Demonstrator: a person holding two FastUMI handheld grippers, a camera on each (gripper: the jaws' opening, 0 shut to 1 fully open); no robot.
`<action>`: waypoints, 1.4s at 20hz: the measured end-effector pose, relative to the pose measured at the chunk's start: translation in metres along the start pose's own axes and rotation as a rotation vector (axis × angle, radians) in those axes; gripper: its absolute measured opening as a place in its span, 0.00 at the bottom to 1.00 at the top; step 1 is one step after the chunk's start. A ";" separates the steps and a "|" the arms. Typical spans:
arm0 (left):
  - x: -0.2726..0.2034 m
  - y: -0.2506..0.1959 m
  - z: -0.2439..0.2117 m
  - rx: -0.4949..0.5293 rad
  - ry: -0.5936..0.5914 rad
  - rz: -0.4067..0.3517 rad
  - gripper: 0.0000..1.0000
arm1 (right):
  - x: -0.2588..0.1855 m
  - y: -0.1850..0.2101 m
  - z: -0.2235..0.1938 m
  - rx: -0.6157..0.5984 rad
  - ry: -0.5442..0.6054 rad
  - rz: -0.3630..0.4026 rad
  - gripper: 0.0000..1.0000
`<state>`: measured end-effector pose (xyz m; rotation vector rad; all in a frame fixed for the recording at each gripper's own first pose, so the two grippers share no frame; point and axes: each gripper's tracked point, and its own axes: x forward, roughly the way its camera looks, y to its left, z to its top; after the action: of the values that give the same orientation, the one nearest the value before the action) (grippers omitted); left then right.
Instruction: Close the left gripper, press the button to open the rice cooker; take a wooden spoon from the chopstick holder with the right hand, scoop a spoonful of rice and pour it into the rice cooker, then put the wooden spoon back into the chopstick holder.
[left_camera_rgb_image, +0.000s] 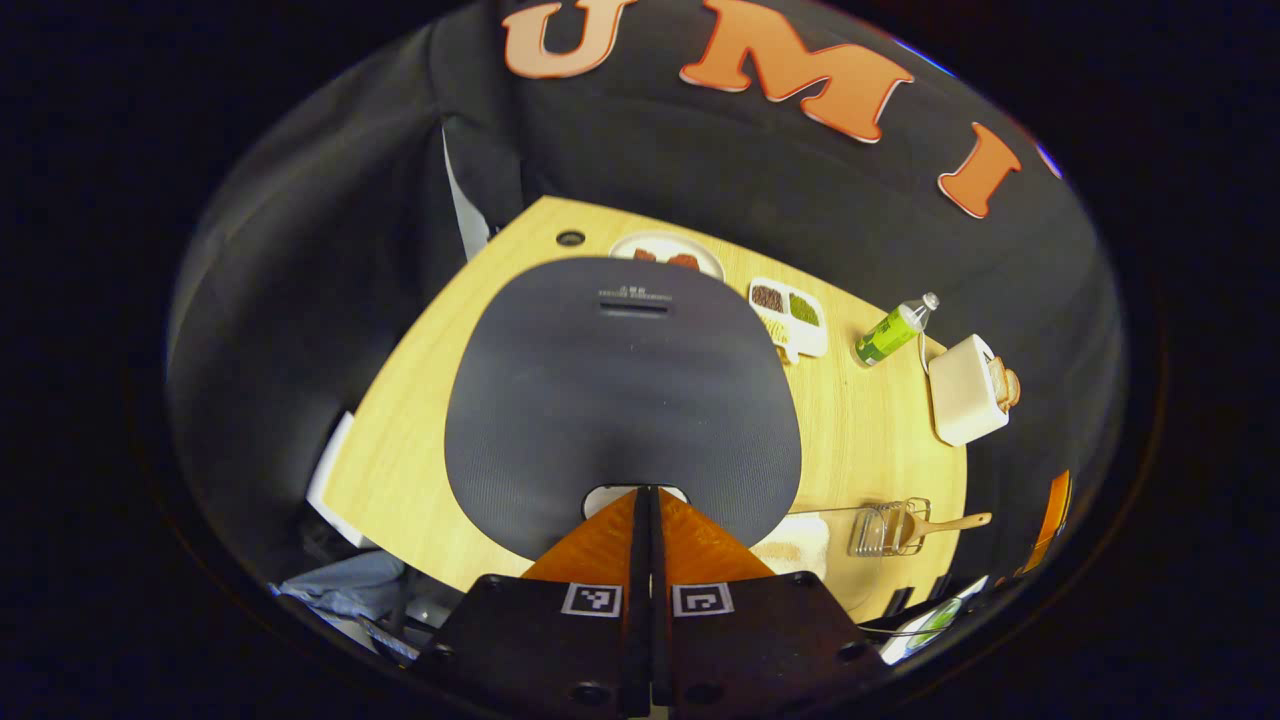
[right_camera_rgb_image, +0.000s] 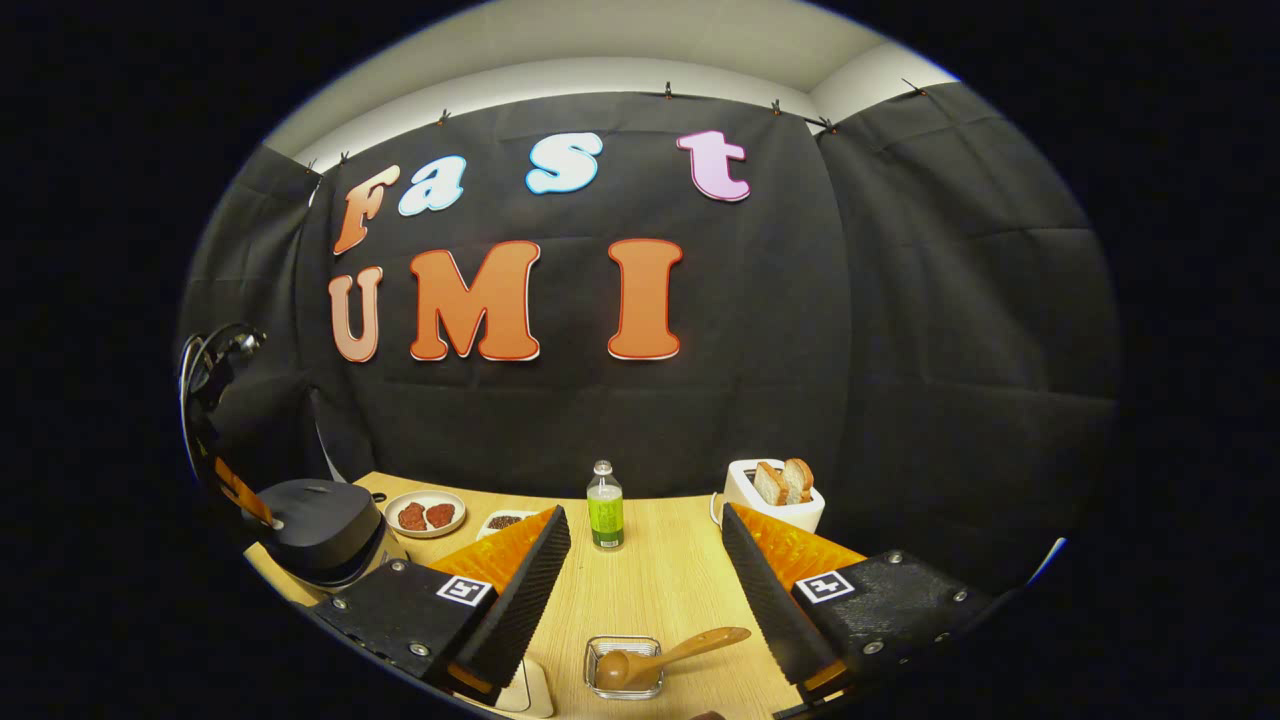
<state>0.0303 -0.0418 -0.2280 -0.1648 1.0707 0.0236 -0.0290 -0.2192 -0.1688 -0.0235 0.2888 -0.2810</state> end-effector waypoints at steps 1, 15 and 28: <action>-0.009 -0.002 0.010 0.027 -0.057 0.009 0.05 | 0.000 -0.003 -0.004 0.002 0.011 -0.009 0.95; -0.119 -0.032 0.128 0.292 -0.719 0.125 0.38 | 0.008 -0.048 -0.089 0.154 0.272 -0.125 0.95; -0.131 -0.058 0.099 0.383 -0.757 0.099 0.82 | 0.040 -0.049 -0.187 0.371 0.486 -0.144 0.81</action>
<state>0.0588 -0.0765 -0.0597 0.2338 0.3118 -0.0295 -0.0586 -0.2743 -0.3561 0.3966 0.7154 -0.4802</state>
